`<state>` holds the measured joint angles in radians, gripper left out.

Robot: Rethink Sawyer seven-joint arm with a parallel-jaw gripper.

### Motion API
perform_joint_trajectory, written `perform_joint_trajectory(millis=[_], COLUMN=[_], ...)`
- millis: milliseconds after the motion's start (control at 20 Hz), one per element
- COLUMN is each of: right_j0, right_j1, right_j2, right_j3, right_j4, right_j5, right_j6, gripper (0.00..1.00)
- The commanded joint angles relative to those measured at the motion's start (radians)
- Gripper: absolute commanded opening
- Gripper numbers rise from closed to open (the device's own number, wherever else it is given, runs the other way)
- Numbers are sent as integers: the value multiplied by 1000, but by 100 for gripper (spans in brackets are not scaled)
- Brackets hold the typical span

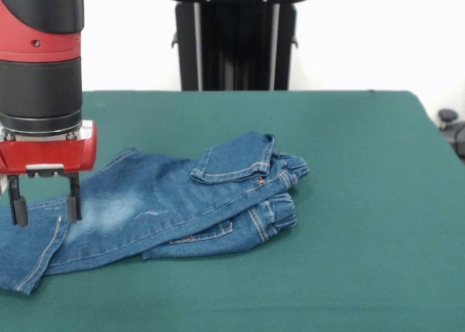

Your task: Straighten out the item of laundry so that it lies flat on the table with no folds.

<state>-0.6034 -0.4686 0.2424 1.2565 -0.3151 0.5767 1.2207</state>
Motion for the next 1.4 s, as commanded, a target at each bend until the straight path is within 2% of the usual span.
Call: perform_joint_trajectory(millis=[50, 850, 1150, 1400], right_j0=[45, 45, 54, 71], right_j1=[82, 159, 154, 118], right_j2=[9, 37, 25, -4], right_j3=[0, -130, -117, -49], right_j4=[36, 36, 46, 54], right_j5=[52, 115, 106, 66], right_j6=[157, 89, 106, 172], gripper=[100, 100, 100, 100])
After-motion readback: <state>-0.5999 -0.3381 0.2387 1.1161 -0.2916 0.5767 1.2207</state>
